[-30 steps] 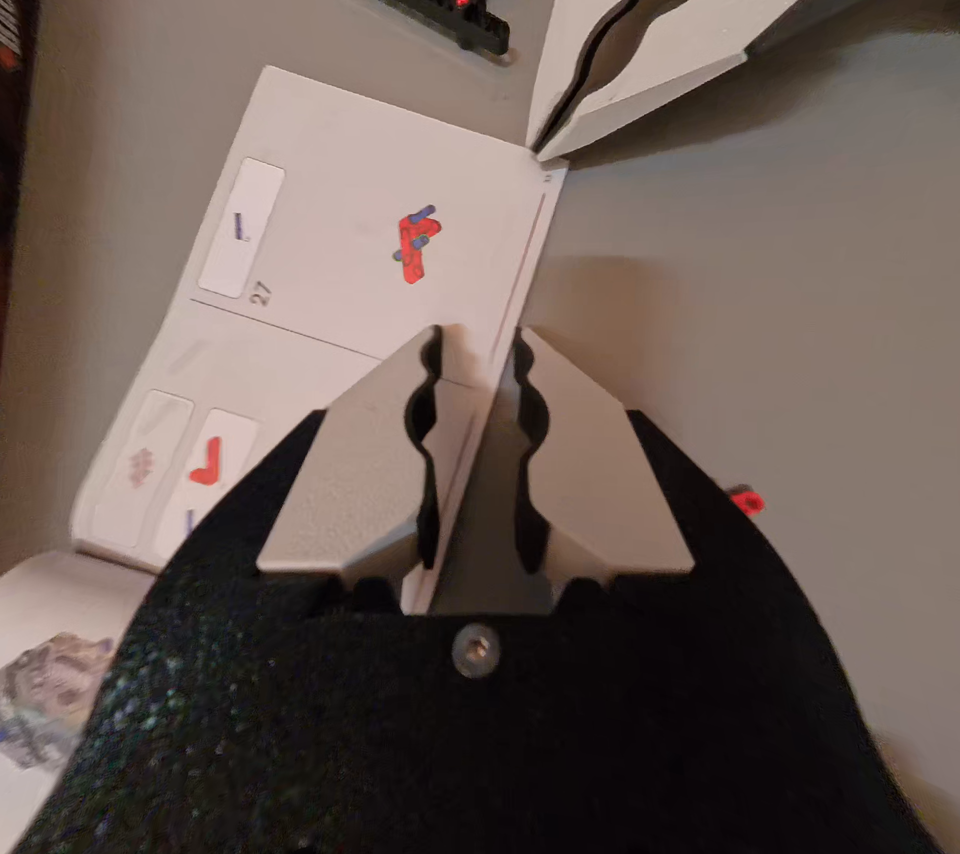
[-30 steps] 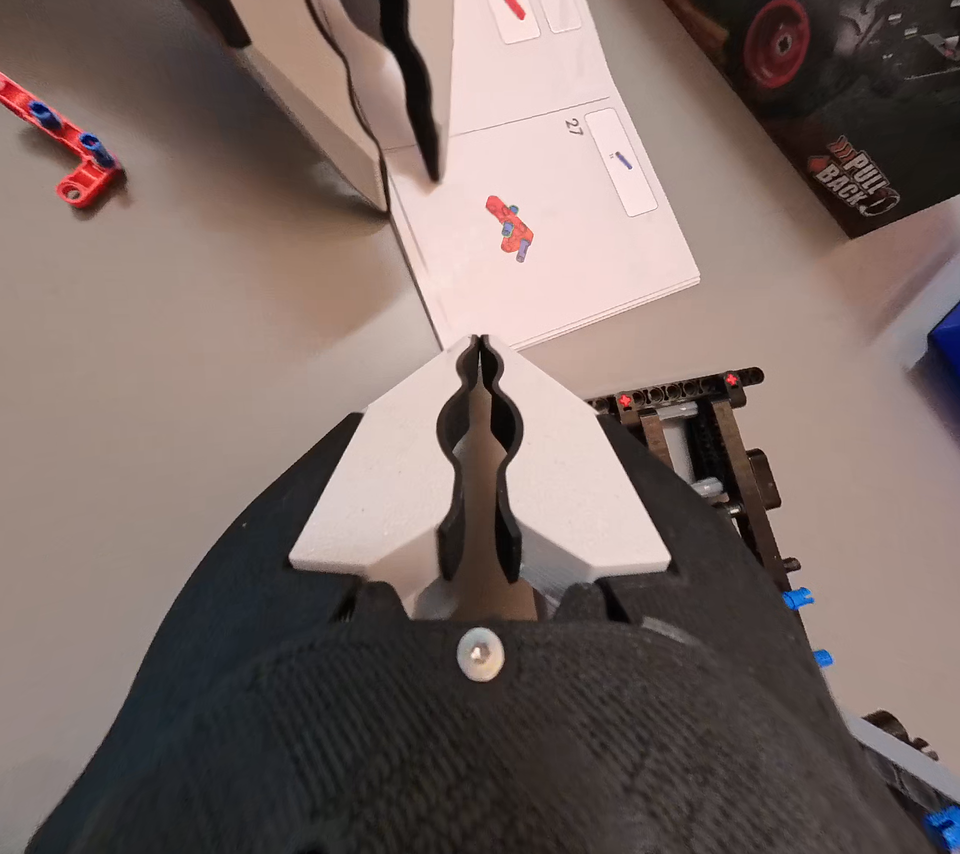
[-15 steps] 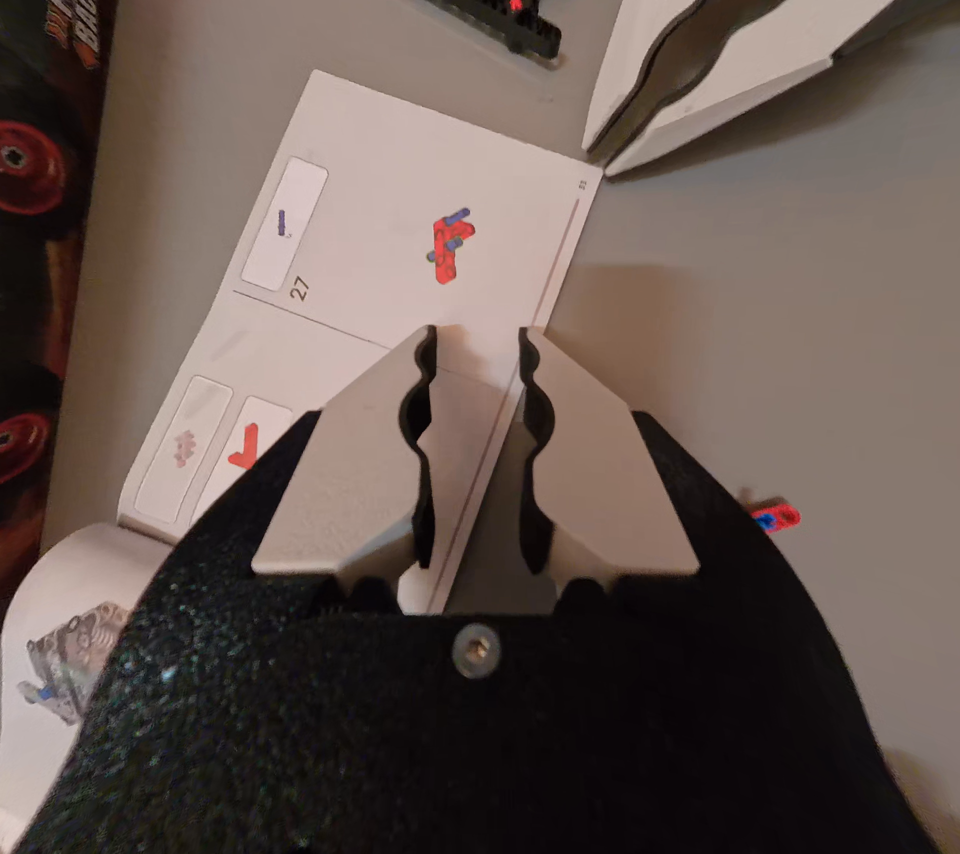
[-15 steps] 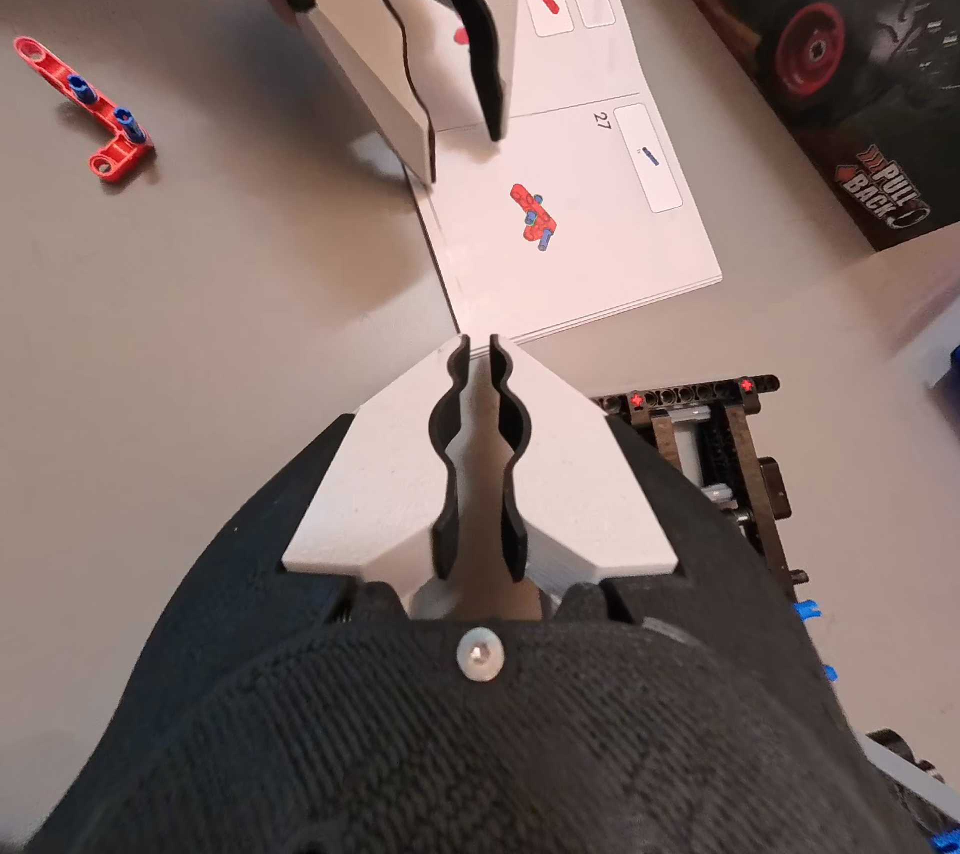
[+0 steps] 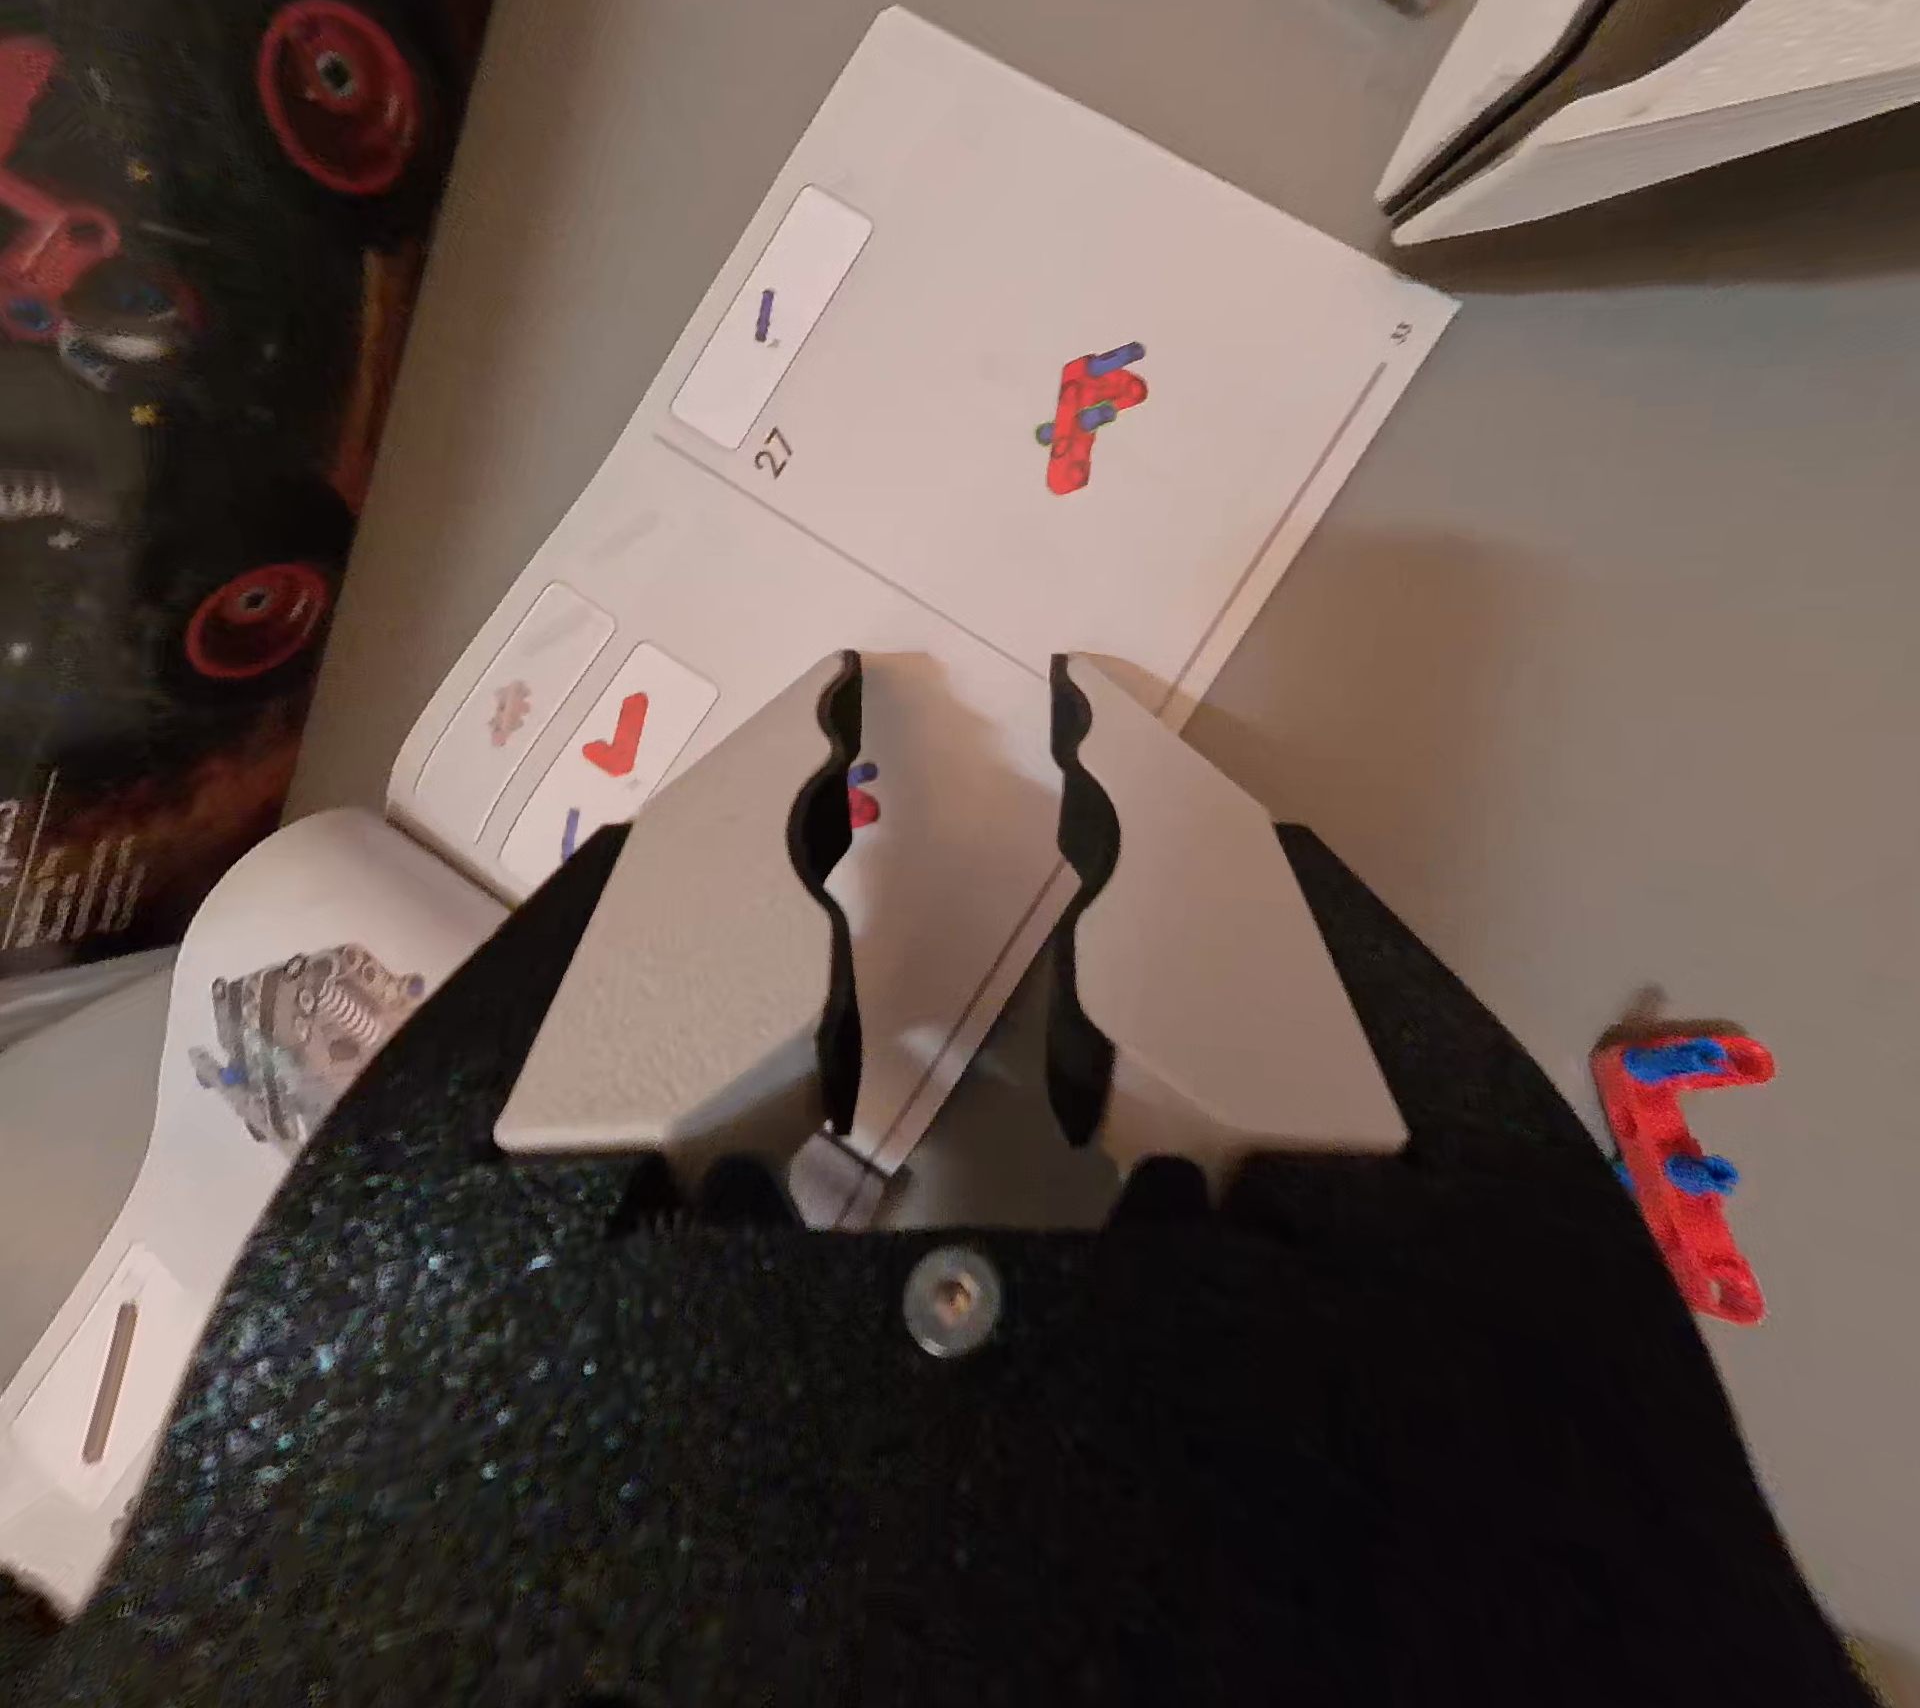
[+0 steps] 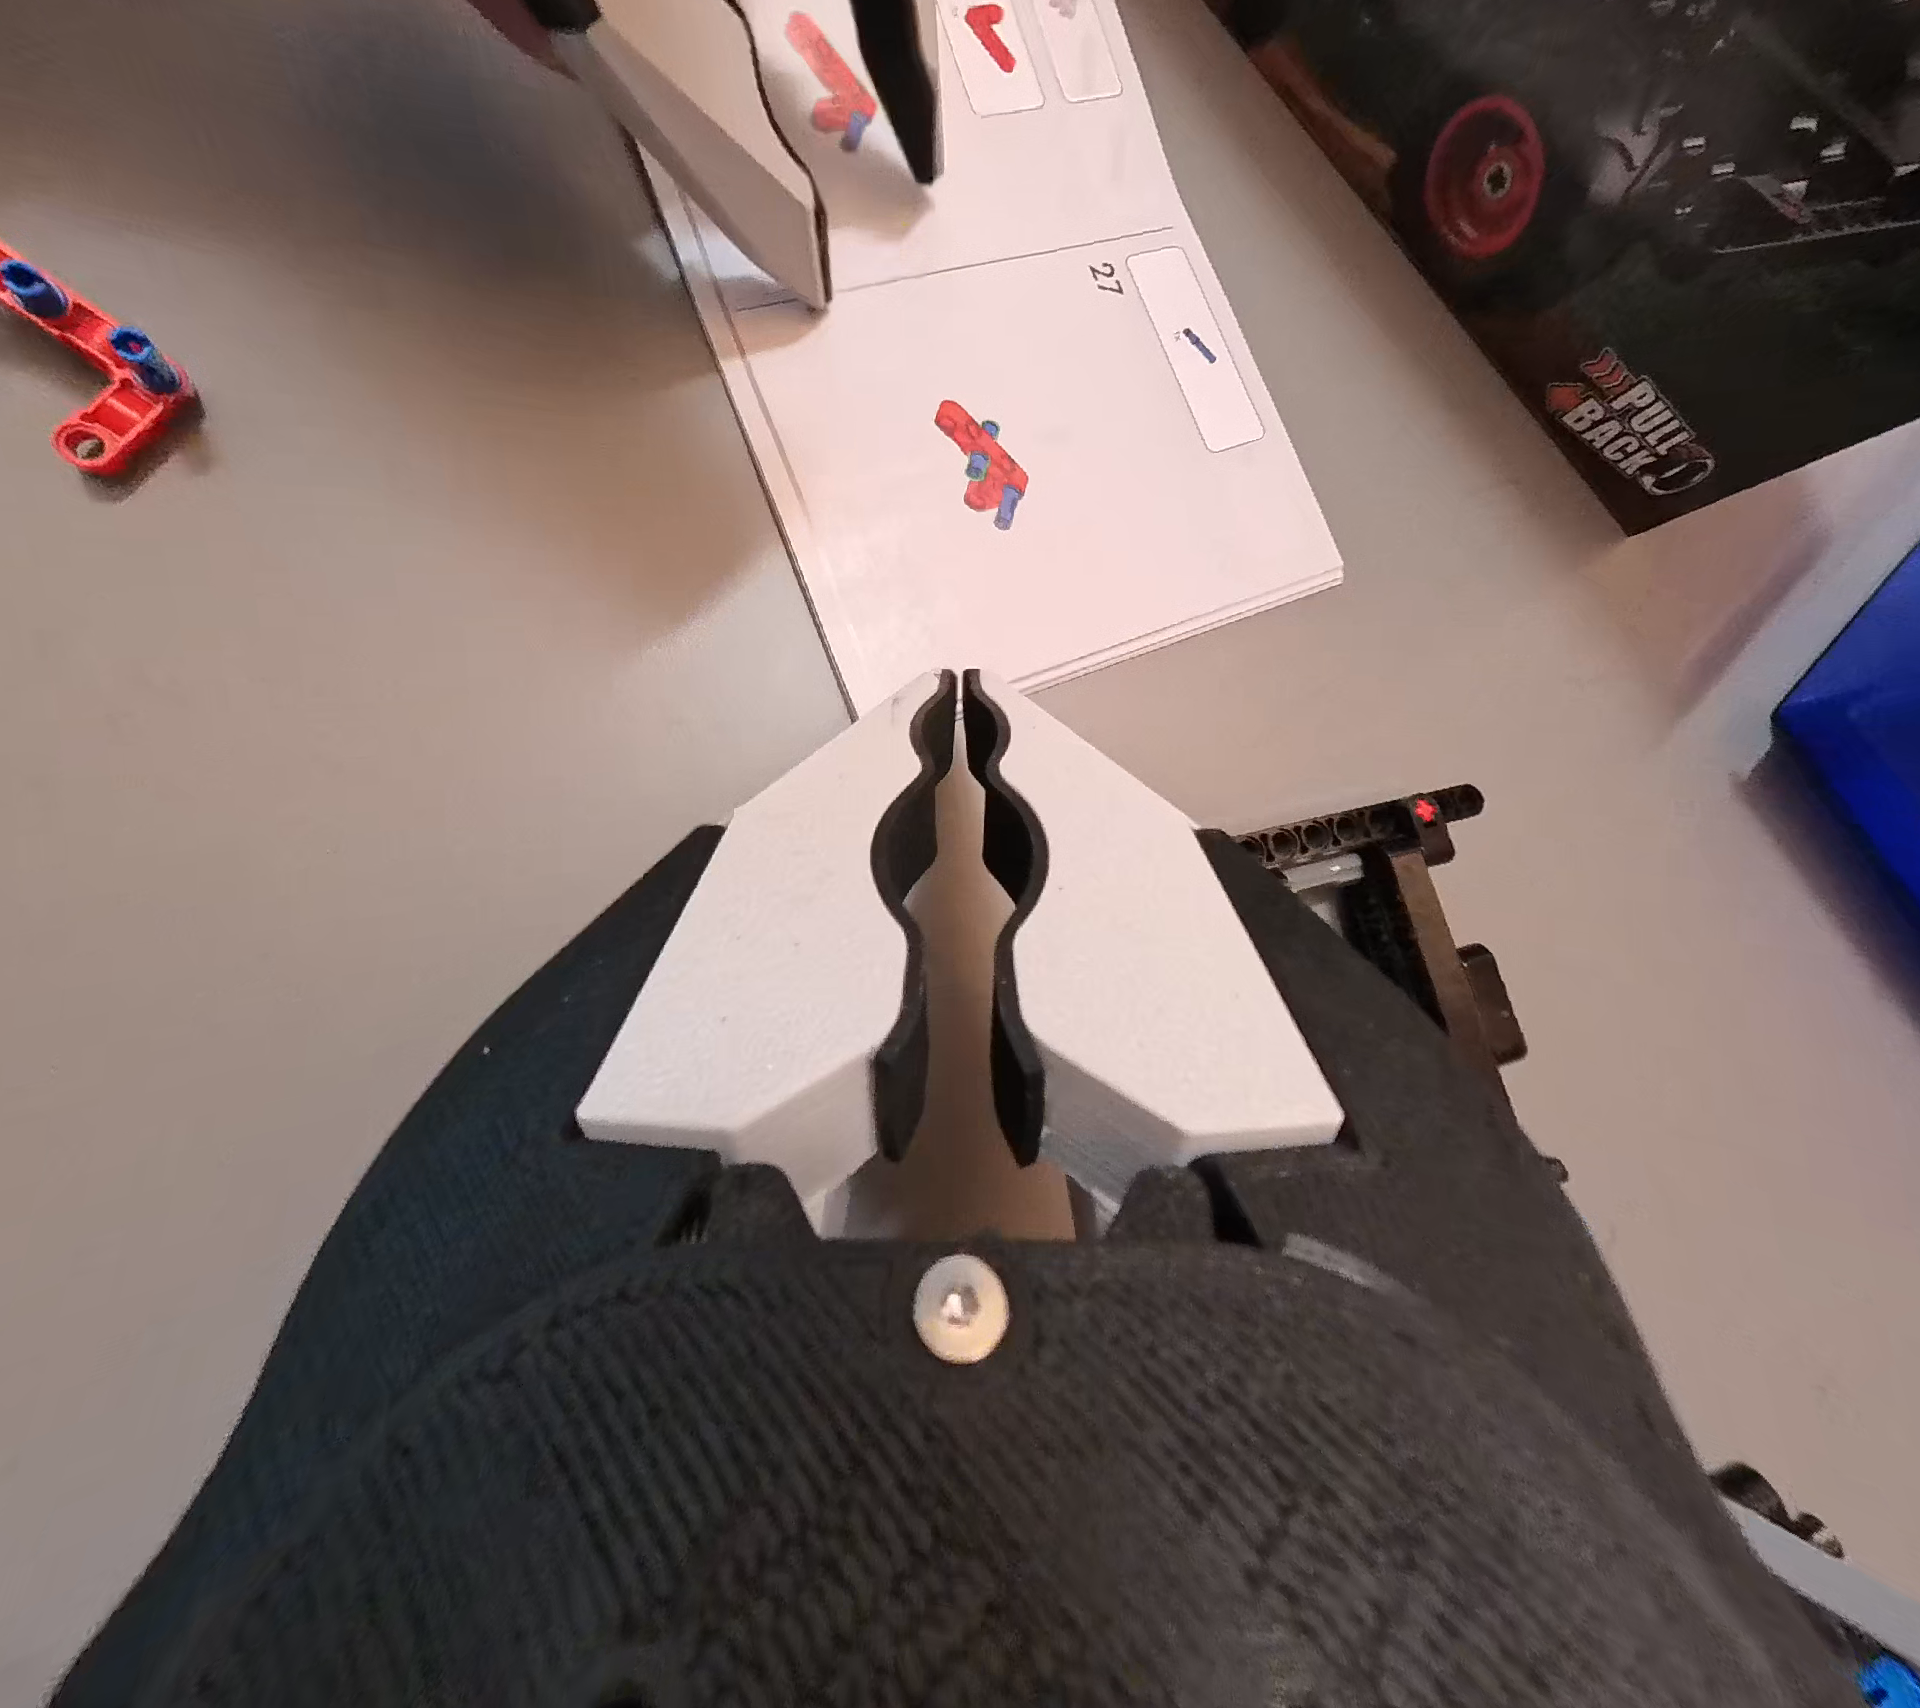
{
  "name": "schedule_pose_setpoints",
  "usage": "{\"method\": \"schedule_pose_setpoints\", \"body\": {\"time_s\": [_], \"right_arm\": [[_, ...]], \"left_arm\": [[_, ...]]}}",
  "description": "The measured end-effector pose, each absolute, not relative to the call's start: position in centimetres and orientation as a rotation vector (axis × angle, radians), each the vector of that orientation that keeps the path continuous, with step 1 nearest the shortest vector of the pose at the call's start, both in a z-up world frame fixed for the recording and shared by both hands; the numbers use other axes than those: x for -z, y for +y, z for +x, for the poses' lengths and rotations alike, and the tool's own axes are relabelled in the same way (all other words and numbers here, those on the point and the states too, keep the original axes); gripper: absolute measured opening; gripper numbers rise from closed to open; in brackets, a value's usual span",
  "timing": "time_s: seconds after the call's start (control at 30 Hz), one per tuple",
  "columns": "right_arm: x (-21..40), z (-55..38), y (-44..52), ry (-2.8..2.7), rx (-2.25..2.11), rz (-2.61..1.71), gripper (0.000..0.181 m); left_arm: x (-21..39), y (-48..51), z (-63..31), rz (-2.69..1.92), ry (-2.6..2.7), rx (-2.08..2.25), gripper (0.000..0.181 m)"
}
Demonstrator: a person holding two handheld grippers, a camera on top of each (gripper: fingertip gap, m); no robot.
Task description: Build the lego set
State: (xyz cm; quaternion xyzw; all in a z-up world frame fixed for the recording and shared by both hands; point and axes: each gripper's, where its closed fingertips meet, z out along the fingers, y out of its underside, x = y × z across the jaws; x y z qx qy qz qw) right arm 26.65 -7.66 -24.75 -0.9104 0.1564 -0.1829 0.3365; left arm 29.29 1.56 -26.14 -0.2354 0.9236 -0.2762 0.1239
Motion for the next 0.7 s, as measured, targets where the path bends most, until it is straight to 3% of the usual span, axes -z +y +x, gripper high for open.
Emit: {"method": "schedule_pose_setpoints", "body": {"time_s": [0.17,0.3,0.43,0.5,0.7], "right_arm": [[24.7,26.5,-7.0,0.371,0.478,-2.363,0.005],[24.9,25.8,-6.6,0.346,0.427,-2.378,0.02],[24.8,25.1,-6.6,0.298,0.403,-2.391,0.03],[24.7,25.1,-6.6,0.296,0.389,-2.388,0.033],[24.8,25.3,-6.4,0.19,0.37,-2.44,0.039]], "left_arm": [[25.9,1.6,28.5,-0.681,2.737,0.87,0.047],[26.5,0.6,27.3,-0.573,2.828,0.883,0.062],[26.4,0.6,27.1,-0.55,2.858,0.87,0.048],[26.2,0.3,26.4,-0.541,2.907,0.91,0.032],[26.1,0.9,26.9,-0.566,2.932,0.952,0.028]]}}
